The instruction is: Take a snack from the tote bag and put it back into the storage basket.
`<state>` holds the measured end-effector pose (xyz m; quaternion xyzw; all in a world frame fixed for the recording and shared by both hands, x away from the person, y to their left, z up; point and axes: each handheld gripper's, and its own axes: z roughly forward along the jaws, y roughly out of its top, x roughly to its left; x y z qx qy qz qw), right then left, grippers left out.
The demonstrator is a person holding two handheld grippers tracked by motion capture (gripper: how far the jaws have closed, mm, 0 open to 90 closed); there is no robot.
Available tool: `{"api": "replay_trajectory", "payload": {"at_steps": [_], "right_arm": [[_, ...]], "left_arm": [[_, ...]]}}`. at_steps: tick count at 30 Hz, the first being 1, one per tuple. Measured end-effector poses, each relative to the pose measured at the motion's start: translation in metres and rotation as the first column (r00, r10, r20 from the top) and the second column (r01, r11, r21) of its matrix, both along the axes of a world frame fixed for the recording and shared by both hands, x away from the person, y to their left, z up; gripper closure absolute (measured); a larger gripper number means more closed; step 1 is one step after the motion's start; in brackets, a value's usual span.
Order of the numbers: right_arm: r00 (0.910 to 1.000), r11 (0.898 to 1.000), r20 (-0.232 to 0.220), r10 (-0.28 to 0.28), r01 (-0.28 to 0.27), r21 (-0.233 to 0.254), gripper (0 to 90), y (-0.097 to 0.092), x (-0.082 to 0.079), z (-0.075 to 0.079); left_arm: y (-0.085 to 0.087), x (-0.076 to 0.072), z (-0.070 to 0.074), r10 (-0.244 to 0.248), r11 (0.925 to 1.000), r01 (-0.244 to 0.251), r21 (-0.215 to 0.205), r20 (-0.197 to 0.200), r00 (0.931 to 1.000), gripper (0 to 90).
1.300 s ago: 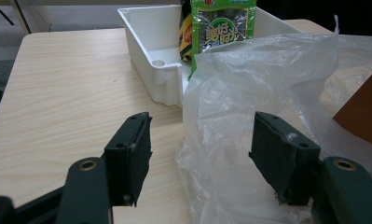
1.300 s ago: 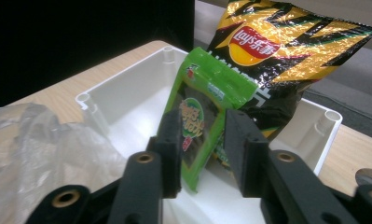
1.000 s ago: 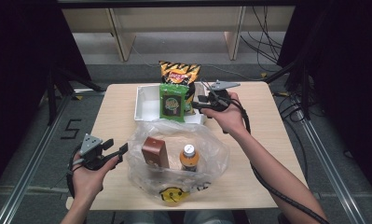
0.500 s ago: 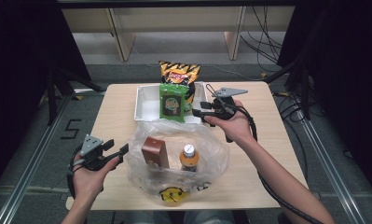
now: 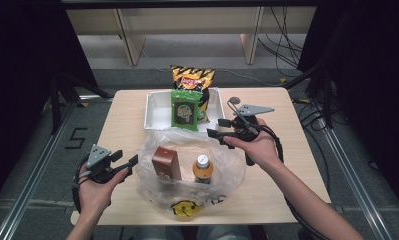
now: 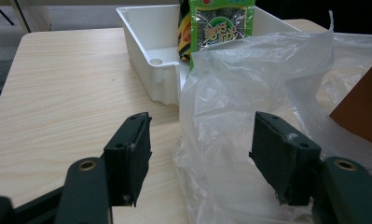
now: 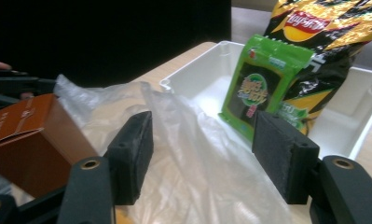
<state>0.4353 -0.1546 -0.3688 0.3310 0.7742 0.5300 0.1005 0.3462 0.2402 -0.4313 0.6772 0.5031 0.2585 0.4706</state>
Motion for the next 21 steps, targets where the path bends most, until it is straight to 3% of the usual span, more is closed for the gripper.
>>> {"api": "replay_trajectory", "payload": {"at_steps": [3,6,7,10,12,21], "right_arm": [[0.9995,0.999,-0.007,0.029,-0.029,0.013,36.8,-0.001,-0.006,-0.003],[0.9992,0.999,0.014,0.037,-0.037,0.012,35.7,-0.002,-0.009,-0.005],[0.9992,0.999,-0.016,0.037,-0.036,0.035,34.6,-0.002,-0.014,-0.007],[0.9991,0.999,-0.023,0.036,-0.035,0.032,33.8,-0.003,-0.02,-0.008],[0.9989,0.999,0.001,0.047,-0.048,0.027,33.4,-0.002,-0.021,-0.008],[0.9971,0.997,-0.018,0.074,-0.074,0.034,29.5,0.003,-0.034,-0.011]], "left_arm": [[0.0,0.001,-0.001,-0.004,1.0,0.004,-0.003,0.004,1.0,37.1],[0.0,0.001,-0.001,-0.001,1.0,0.001,-0.003,-0.004,1.0,37.0],[0.0,0.001,-0.001,0.001,1.0,-0.001,0.0,-0.003,1.0,37.1],[0.001,0.001,-0.001,0.005,1.0,-0.005,-0.002,-0.005,1.0,37.1],[0.001,0.0,-0.001,0.004,1.0,-0.004,-0.004,-0.004,1.0,37.0],[0.0,0.0,0.0,-0.004,1.0,0.004,0.0,-0.001,1.0,37.0]]}}
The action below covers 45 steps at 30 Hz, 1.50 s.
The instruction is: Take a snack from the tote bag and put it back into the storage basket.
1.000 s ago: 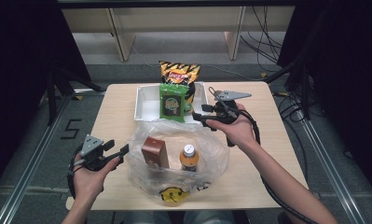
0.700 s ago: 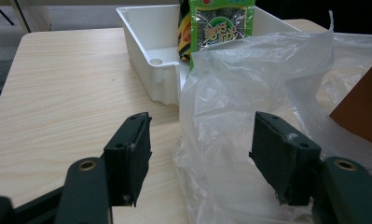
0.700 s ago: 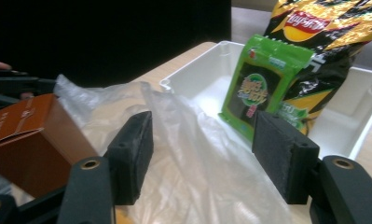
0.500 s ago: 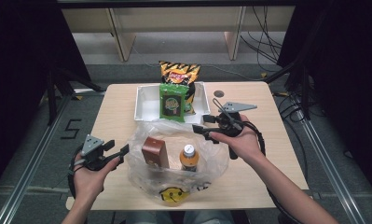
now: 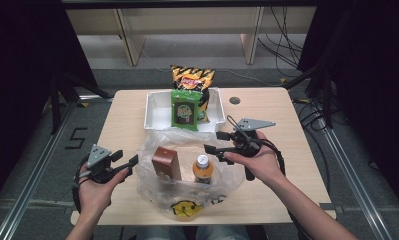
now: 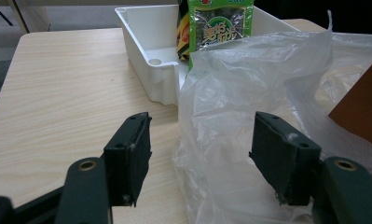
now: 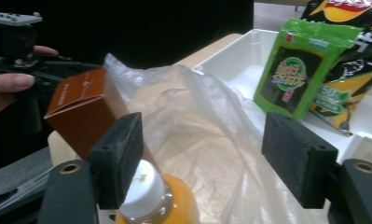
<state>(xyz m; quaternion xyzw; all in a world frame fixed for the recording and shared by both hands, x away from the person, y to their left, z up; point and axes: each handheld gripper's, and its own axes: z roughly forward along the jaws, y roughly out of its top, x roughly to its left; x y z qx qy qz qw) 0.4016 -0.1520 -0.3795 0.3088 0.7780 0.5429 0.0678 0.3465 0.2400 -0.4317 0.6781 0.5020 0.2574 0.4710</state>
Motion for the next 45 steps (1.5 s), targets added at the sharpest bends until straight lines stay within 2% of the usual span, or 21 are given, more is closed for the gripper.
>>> {"api": "replay_trajectory", "payload": {"at_steps": [1,2,5,11,12,13,17,18,19,20,25,26,30,31,34,35,36,37,38,42,45], "right_arm": [[0.9999,1.0,0.014,0.009,-0.009,-0.001,28.5,0.001,0.0,0.0],[0.9999,1.0,-0.011,0.003,-0.003,0.007,28.3,0.002,-0.003,0.001],[0.9994,1.0,0.026,0.025,-0.025,0.003,27.8,0.004,-0.004,-0.001],[0.9985,0.998,0.011,0.055,-0.055,0.005,27.1,0.008,-0.015,-0.002],[0.9973,0.998,0.032,0.065,-0.065,-0.002,27.2,0.008,-0.015,-0.003],[0.998,0.998,0.01,0.062,-0.062,0.001,27.2,0.009,-0.018,-0.003],[0.9955,0.996,0.033,0.089,-0.089,-0.012,26.9,0.011,-0.02,-0.008],[0.9963,0.996,0.004,0.086,-0.086,-0.01,26.9,0.013,-0.022,-0.01],[0.9946,0.995,0.025,0.1,-0.1,-0.018,26.9,0.014,-0.02,-0.013],[0.9959,0.996,0.0,0.091,-0.091,-0.026,26.9,0.015,-0.023,-0.014],[0.9929,0.992,0.006,0.119,-0.119,-0.051,26.9,0.02,-0.022,-0.024],[0.9888,0.987,0.012,0.149,-0.148,-0.06,27.1,0.022,-0.021,-0.029],[0.9886,0.984,0.008,0.151,-0.149,-0.094,27.2,0.024,-0.021,-0.037],[0.9893,0.986,-0.018,0.145,-0.146,-0.085,26.7,0.026,-0.022,-0.039],[0.9883,0.981,0.009,0.152,-0.15,-0.121,27.0,0.025,-0.02,-0.045],[0.991,0.985,-0.011,0.134,-0.134,-0.11,26.8,0.027,-0.022,-0.048],[0.9885,0.98,0.005,0.151,-0.149,-0.134,26.7,0.025,-0.02,-0.048],[0.987,0.98,-0.022,0.159,-0.16,-0.115,26.5,0.026,-0.02,-0.051],[0.9893,0.98,-0.013,0.145,-0.145,-0.135,26.2,0.025,-0.02,-0.051],[0.9896,0.981,-0.012,0.143,-0.144,-0.13,25.7,0.028,-0.019,-0.059],[0.988,0.975,-0.02,0.153,-0.154,-0.162,25.4,0.027,-0.017,-0.062]], "left_arm": [[0.0,0.0,0.0,0.0,1.0,0.0,-0.001,-0.001,1.0,37.0],[0.0,0.0,0.0,0.001,1.0,-0.001,0.0,-0.001,1.0,37.0],[0.001,0.0,0.0,0.004,1.0,-0.004,-0.006,0.001,1.0,37.1],[0.001,0.0,0.001,-0.001,0.9999,0.001,-0.01,0.011,0.9999,37.0],[0.0,-0.002,0.001,0.008,0.9999,-0.008,-0.007,0.003,1.0,37.0],[0.0,-0.002,0.001,0.005,1.0,-0.005,-0.006,0.003,1.0,37.0],[0.0,-0.002,0.001,-0.001,1.0,0.001,-0.005,0.003,1.0,37.0],[0.0,-0.003,0.001,-0.001,1.0,0.001,-0.006,0.003,1.0,37.0],[-0.001,-0.003,0.001,0.001,1.0,-0.001,-0.007,0.003,1.0,37.0],[-0.001,-0.003,0.001,0.001,1.0,-0.001,-0.007,0.003,1.0,37.0],[-0.001,-0.003,0.001,0.001,1.0,-0.001,-0.006,0.004,1.0,37.0],[-0.001,-0.003,0.001,0.001,1.0,-0.001,-0.005,0.004,1.0,37.0],[-0.001,-0.003,0.001,0.0,1.0,0.0,-0.004,0.005,1.0,37.0],[-0.001,-0.003,0.001,0.0,1.0,0.0,-0.003,0.005,1.0,37.0],[-0.001,-0.003,0.001,-0.002,1.0,0.002,-0.003,0.007,1.0,37.0],[-0.001,-0.003,0.001,-0.003,1.0,0.003,-0.003,0.008,1.0,37.0],[-0.001,-0.003,0.001,-0.003,1.0,0.003,-0.003,0.008,1.0,37.0],[-0.001,-0.003,0.001,-0.002,1.0,0.002,-0.002,0.005,1.0,37.0],[-0.001,-0.003,0.001,-0.004,1.0,0.004,-0.001,0.005,1.0,37.0],[-0.002,-0.004,0.0,-0.005,1.0,0.005,-0.001,0.003,1.0,37.0],[-0.002,-0.003,0.0,-0.006,1.0,0.006,0.001,0.002,1.0,37.0]]}}
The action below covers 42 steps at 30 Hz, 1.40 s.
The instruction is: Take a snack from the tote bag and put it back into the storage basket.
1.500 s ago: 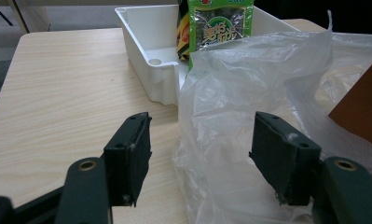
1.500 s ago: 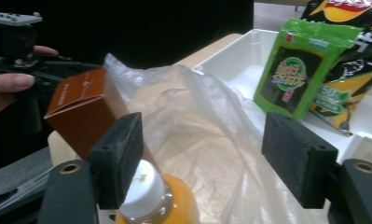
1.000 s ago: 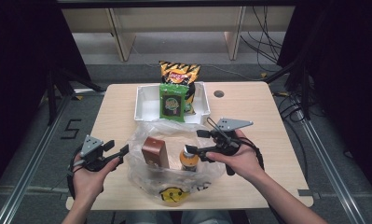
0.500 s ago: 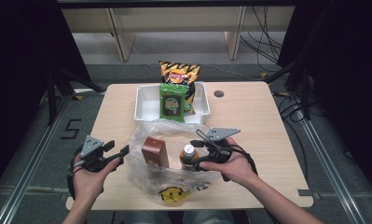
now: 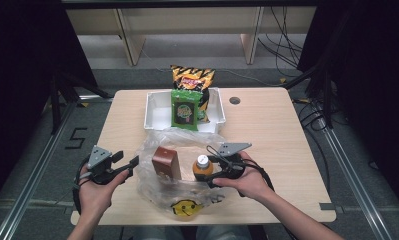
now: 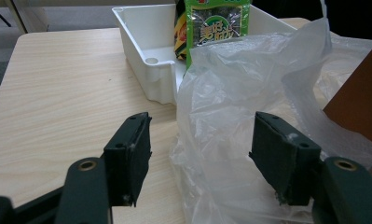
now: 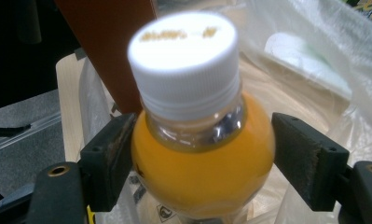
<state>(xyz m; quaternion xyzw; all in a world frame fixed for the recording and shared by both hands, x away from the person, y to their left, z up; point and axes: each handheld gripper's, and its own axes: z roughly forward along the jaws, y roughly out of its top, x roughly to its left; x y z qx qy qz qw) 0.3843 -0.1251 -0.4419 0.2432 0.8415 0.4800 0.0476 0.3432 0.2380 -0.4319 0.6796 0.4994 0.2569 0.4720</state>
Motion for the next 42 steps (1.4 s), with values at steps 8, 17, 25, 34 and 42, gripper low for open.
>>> {"api": "replay_trajectory", "payload": {"at_steps": [8,17,25,34,42], "right_arm": [[0.9998,1.0,-0.016,0.009,-0.009,0.0,27.2,0.003,-0.001,-0.008],[0.9997,0.999,0.005,0.024,-0.024,-0.032,30.7,0.005,-0.002,-0.013],[0.9994,0.999,0.002,0.035,-0.035,-0.038,31.0,0.006,-0.003,-0.011],[0.999,0.999,0.012,0.042,-0.042,-0.011,31.2,0.005,-0.003,-0.001],[0.999,0.999,0.02,0.04,-0.04,-0.004,31.2,0.002,-0.004,0.01]], "left_arm": [[0.0,0.0,-0.001,0.0,1.0,0.0,0.003,-0.002,1.0,37.0],[0.0,0.0,-0.002,-0.004,1.0,0.004,0.007,-0.002,1.0,37.0],[-0.001,0.001,-0.003,-0.006,0.9999,0.006,0.01,-0.001,1.0,36.9],[-0.001,0.0,-0.002,-0.003,1.0,0.003,0.006,-0.002,1.0,37.0],[0.0,0.0,-0.002,0.0,1.0,0.0,0.003,-0.003,1.0,37.0]]}}
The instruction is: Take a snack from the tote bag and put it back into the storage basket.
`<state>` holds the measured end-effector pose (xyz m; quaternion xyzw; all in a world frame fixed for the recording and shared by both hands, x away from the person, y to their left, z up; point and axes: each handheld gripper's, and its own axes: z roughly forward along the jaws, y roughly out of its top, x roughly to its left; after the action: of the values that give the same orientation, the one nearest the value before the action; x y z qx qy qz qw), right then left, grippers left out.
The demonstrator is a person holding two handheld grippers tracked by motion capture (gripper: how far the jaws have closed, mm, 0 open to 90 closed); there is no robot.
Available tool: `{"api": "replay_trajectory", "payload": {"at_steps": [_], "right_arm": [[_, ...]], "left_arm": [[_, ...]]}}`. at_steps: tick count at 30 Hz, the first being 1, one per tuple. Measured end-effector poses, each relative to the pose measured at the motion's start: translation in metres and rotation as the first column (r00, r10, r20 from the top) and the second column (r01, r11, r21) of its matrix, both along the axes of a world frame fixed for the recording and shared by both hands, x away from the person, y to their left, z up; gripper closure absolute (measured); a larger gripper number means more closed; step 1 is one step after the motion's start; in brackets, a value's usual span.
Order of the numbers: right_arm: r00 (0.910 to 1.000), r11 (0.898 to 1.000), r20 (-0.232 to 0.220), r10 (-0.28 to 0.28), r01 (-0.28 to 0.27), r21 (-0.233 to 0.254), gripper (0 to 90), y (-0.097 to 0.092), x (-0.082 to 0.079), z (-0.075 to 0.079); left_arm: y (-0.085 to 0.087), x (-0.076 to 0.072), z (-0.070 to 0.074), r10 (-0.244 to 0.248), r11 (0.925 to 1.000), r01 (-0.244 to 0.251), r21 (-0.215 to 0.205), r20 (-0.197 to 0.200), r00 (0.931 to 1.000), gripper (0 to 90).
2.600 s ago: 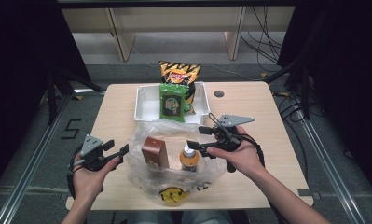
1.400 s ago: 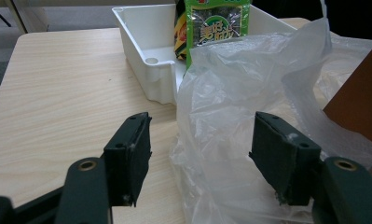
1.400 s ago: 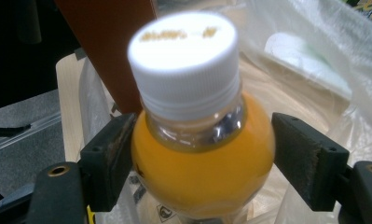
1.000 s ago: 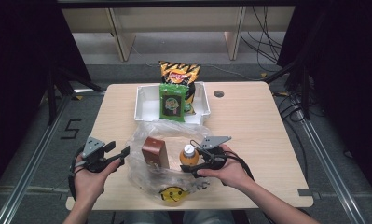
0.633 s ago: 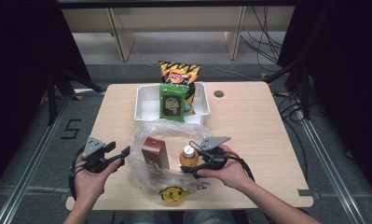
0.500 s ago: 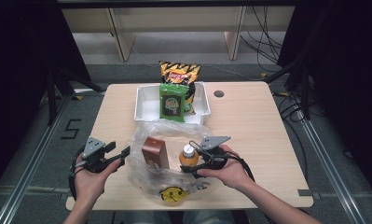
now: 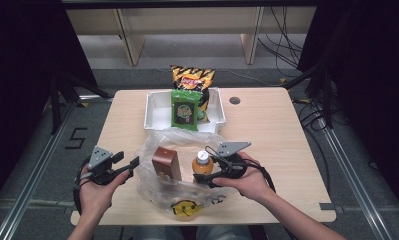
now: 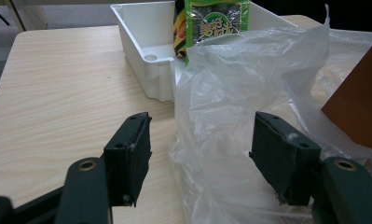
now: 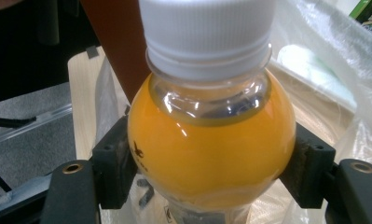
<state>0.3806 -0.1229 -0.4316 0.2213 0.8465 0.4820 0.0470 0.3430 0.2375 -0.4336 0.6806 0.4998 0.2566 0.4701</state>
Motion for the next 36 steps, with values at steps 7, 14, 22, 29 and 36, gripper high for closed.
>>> {"api": "replay_trajectory", "payload": {"at_steps": [7,14,22,29,36], "right_arm": [[1.0,1.0,0.006,0.0,0.0,0.021,31.3,0.0,-0.003,0.012],[1.0,0.999,0.002,0.0,0.0,0.045,31.2,0.002,-0.004,0.019],[0.9998,0.998,0.017,-0.01,0.009,0.062,31.3,0.0,0.001,0.033],[0.9983,0.996,0.051,-0.029,0.024,0.086,31.3,-0.002,0.005,0.042],[0.9987,0.994,0.045,-0.024,0.019,0.104,31.3,-0.002,0.01,0.051]], "left_arm": [[0.0,0.001,0.0,-0.008,1.0,0.008,-0.002,0.01,0.9999,37.0],[0.0,0.0,0.0,0.001,1.0,-0.001,-0.002,0.003,1.0,37.0],[0.001,0.001,0.0,-0.008,1.0,0.008,-0.001,0.011,0.9999,37.0],[0.0,0.001,0.0,-0.005,1.0,0.005,-0.004,0.01,0.9999,36.9],[0.0,0.001,0.001,-0.009,1.0,0.009,-0.001,0.013,0.9999,37.0]]}}
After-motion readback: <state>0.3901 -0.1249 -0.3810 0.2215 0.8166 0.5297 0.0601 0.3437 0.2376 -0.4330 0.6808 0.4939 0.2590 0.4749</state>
